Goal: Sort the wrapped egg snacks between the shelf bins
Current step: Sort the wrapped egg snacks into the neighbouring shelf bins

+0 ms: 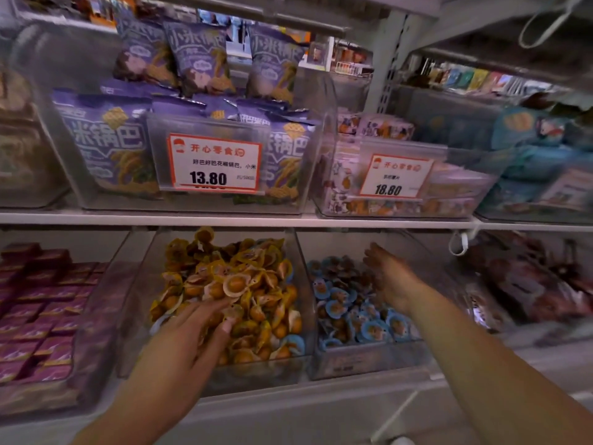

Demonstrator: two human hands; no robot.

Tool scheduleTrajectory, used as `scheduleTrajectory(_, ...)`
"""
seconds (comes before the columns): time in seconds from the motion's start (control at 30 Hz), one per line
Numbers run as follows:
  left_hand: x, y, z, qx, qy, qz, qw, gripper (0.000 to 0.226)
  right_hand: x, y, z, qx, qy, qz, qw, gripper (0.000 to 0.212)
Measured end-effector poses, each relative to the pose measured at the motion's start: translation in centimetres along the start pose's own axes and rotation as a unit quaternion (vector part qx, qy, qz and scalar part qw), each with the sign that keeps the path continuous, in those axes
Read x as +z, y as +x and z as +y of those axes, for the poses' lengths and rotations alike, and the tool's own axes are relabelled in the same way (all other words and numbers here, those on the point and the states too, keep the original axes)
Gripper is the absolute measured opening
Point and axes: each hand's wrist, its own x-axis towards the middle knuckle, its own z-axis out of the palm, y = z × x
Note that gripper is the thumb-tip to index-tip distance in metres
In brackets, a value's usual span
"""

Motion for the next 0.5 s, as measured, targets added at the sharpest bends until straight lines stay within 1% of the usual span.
scheduleTrajectory(0.03, -0.2, 0.0, 0.1, 0.007, 0.0, 0.009, 1.0, 0.039, -0.6, 0.4, 0.7, -0.001, -0.015, 0.004, 1.0, 0.046)
scheduleTrajectory(0.07, -0.5, 0.1, 0.1, 0.015, 0.002, 0.021, 1.0, 0.035, -1.0, 0.6, 1.5, -0.023, -0.028, 0.022, 0.999, 0.043)
scheduleTrajectory(0.17, -1.8, 0.2, 0.0, 0.025, -0.002, 0.07, 0.997, 0.023, -0.6, -0.4, 3.1, -0.134, -0.02, 0.119, 0.984, 0.024)
scheduleTrajectory(0.23, -3.0, 0.2, -0.3, 0.029, 0.004, 0.114, 0.993, 0.02, 0.8, -2.5, 3.5, -0.24, -0.048, 0.162, 0.956, 0.022)
scheduleTrajectory(0.27, -3.7, 0.2, -0.5, 0.026, 0.007, 0.139, 0.99, 0.021, 2.0, -4.0, 3.5, -0.31, -0.075, 0.159, 0.934, 0.024)
scheduleTrajectory(0.3, -4.3, 0.2, -0.8, 0.018, 0.007, 0.162, 0.987, 0.023, 3.5, -5.9, 3.4, -0.379, -0.105, 0.133, 0.91, 0.026)
scheduleTrajectory(0.33, -5.0, 0.2, -1.1, 0.005, 0.005, 0.181, 0.983, 0.025, 5.4, -7.8, 3.2, -0.436, -0.138, 0.085, 0.885, 0.026)
scheduleTrajectory(0.37, -5.6, 0.1, -1.4, -0.013, -0.003, 0.199, 0.98, 0.027, 7.4, -9.5, 3.2, -0.48, -0.176, 0.02, 0.859, 0.025)
scheduleTrajectory(0.4, -6.2, 0.0, -1.9, -0.036, -0.016, 0.213, 0.976, 0.028, 9.5, -10.8, 3.4, -0.505, -0.224, -0.054, 0.831, 0.024)
scheduleTrajectory(0.43, -6.5, 0.0, -2.3, -0.059, -0.03, 0.22, 0.973, 0.029, 11.6, -11.7, 3.7, -0.513, -0.287, -0.127, 0.799, 0.023)
scheduleTrajectory(0.5, -6.8, -0.1, -2.9, -0.082, -0.027, 0.214, 0.973, 0.032, 15.9, -12.1, 4.7, -0.492, -0.421, -0.239, 0.724, 0.026)
